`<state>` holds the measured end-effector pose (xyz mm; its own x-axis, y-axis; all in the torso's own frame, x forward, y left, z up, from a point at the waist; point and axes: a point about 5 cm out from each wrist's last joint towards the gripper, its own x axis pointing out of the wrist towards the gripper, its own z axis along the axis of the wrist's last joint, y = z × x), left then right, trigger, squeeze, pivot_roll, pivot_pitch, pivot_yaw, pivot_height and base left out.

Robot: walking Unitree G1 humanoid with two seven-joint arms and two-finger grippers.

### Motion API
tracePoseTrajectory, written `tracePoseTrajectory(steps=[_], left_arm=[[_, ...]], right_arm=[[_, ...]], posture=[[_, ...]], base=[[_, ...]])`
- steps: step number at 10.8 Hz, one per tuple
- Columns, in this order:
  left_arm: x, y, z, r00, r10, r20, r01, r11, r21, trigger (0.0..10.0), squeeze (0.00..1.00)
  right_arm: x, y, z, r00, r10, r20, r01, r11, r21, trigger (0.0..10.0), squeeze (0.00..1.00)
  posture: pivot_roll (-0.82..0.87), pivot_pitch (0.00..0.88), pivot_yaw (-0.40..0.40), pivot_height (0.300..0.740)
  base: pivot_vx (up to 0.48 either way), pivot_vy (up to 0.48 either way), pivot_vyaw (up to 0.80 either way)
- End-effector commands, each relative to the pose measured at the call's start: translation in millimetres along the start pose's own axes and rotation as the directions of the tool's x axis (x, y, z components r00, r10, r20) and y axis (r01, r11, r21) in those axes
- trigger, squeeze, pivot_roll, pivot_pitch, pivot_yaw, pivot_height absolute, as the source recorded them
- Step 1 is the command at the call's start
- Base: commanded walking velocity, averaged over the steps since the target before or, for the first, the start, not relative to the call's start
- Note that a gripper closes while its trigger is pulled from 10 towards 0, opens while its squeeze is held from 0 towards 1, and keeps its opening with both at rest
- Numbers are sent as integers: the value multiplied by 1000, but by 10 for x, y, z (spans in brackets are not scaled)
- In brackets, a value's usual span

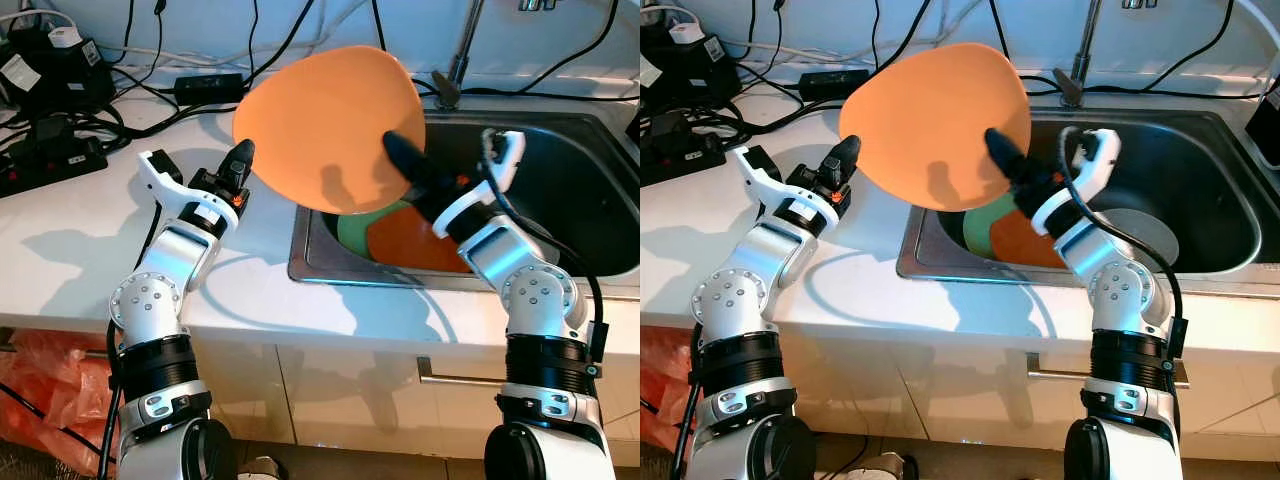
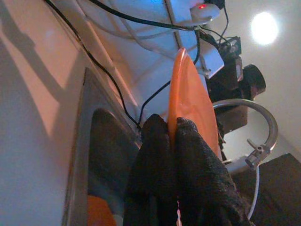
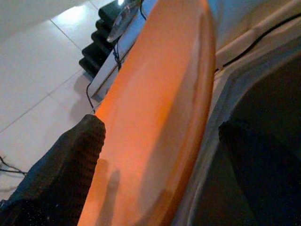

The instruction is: Kitchen organization

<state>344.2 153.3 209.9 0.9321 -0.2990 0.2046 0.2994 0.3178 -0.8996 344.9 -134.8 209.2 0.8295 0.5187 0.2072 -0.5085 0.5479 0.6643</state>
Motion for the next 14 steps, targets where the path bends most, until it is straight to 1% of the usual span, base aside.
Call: tracePoseTrajectory(steps=[1, 2, 3, 4, 5, 6, 7, 8, 9, 10, 14], left_arm=[[20, -154, 44, 996, -93, 6, 93, 996, 7, 0, 0], [17, -169, 25, 994, -111, -10, 111, 994, 1, 0, 0], [9, -173, 7, 993, -116, -21, 116, 993, 0, 0, 0], [-14, -169, -17, 992, -122, -34, 122, 993, 6, 0, 0], [-18, -166, -18, 992, -123, -36, 123, 992, 7, 0, 0], [-34, -146, -10, 992, -123, -39, 123, 992, 9, 0, 0], [-40, -135, -2, 992, -123, -41, 124, 992, 16, 0, 0], [-43, -130, 4, 991, -125, -42, 126, 992, 22, 0, 0], [-52, -108, 19, 991, -126, -46, 127, 991, 30, 0, 0], [-65, -81, 41, 991, -127, -47, 128, 991, 36, 0, 0], [-114, 3, 54, 987, -141, -72, 143, 989, 30, 0, 0]], right_arm=[[18, -6, -65, 999, -10, -34, 11, 999, 33, 10000, 0], [41, -14, -109, 997, -23, -72, 27, 998, 57, 10000, 0], [48, -32, -141, 993, -41, -106, 48, 997, 60, 10000, 0], [46, -78, -128, 988, -78, -131, 89, 993, 76, 0, 0], [46, -78, -121, 988, -80, -134, 91, 993, 75, 0, 0], [55, -80, -70, 986, -98, -138, 108, 992, 64, 0, 0], [57, -95, -21, 984, -118, -135, 128, 990, 63, 471, 0], [53, -109, 12, 982, -131, -134, 141, 988, 65, 471, 0], [38, -138, 51, 980, -150, -130, 160, 984, 73, 39, 0], [25, -154, 100, 980, -157, -120, 167, 983, 82, 0, 0], [-3, -100, 139, 989, -97, -116, 114, 982, 149, 0, 0]], posture=[[119, 63, 39, 740], [119, 62, 38, 740], [119, 62, 38, 740], [123, 62, 36, 740], [123, 62, 36, 740], [120, 61, 36, 740], [119, 60, 36, 740], [119, 60, 36, 740], [119, 59, 36, 740], [118, 60, 37, 740], [115, 60, 34, 740]], base=[[0, 0, 0], [0, 0, 0], [0, 0, 0], [0, 0, 0], [0, 0, 0], [0, 0, 0], [0, 0, 0], [0, 0, 0], [0, 0, 0], [0, 0, 0], [0, 0, 0]])
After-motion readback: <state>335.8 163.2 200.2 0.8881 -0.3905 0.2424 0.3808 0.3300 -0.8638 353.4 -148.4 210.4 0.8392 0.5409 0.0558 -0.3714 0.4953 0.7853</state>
